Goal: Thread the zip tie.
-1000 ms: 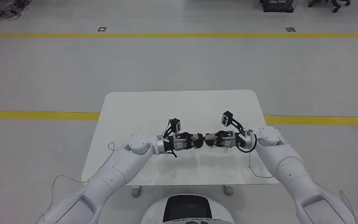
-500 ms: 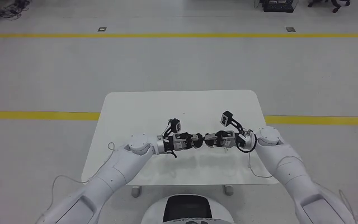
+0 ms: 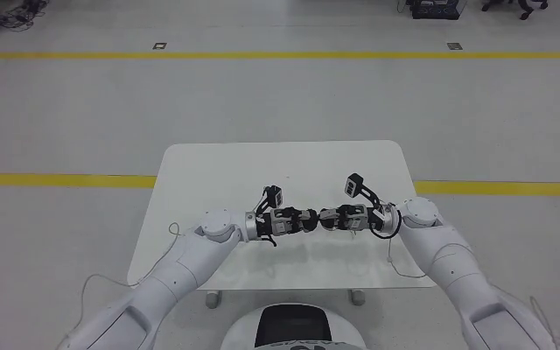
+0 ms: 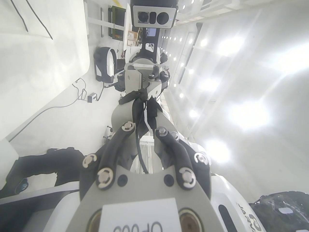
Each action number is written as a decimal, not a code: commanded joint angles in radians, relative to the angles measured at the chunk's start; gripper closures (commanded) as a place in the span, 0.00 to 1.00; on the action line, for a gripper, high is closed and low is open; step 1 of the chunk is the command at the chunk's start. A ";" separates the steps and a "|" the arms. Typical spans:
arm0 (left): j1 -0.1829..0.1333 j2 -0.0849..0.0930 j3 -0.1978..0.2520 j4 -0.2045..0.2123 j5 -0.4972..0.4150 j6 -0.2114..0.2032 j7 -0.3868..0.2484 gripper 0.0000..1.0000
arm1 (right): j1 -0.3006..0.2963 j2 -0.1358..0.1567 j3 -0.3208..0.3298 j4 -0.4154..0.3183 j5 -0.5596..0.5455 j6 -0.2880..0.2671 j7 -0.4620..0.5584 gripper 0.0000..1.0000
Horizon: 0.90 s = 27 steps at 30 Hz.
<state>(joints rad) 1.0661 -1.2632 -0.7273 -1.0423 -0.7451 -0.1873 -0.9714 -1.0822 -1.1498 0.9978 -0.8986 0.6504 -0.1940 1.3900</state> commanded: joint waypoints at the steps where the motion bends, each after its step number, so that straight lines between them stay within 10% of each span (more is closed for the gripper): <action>1: 0.000 0.000 0.000 0.000 0.000 0.000 0.000 0.93 | 0.000 0.000 -0.001 -0.001 -0.001 0.001 0.000 1.00; 15: -0.001 -0.002 0.000 0.004 0.002 -0.001 -0.008 1.00 | 0.004 0.000 -0.008 0.004 0.002 0.005 0.000 1.00; 17: -0.001 -0.002 -0.001 0.004 0.002 -0.002 -0.008 1.00 | 0.005 0.000 -0.009 0.006 0.002 0.006 0.000 0.00; 27: 0.002 0.006 -0.014 0.002 0.054 -0.046 0.013 1.00 | -0.004 0.009 0.021 0.009 -0.003 0.006 -0.024 0.00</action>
<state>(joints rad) 1.0665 -1.2590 -0.7386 -1.0396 -0.6955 -0.2271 -0.9610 -1.0842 -1.1422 1.0158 -0.8885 0.6486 -0.1876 1.3706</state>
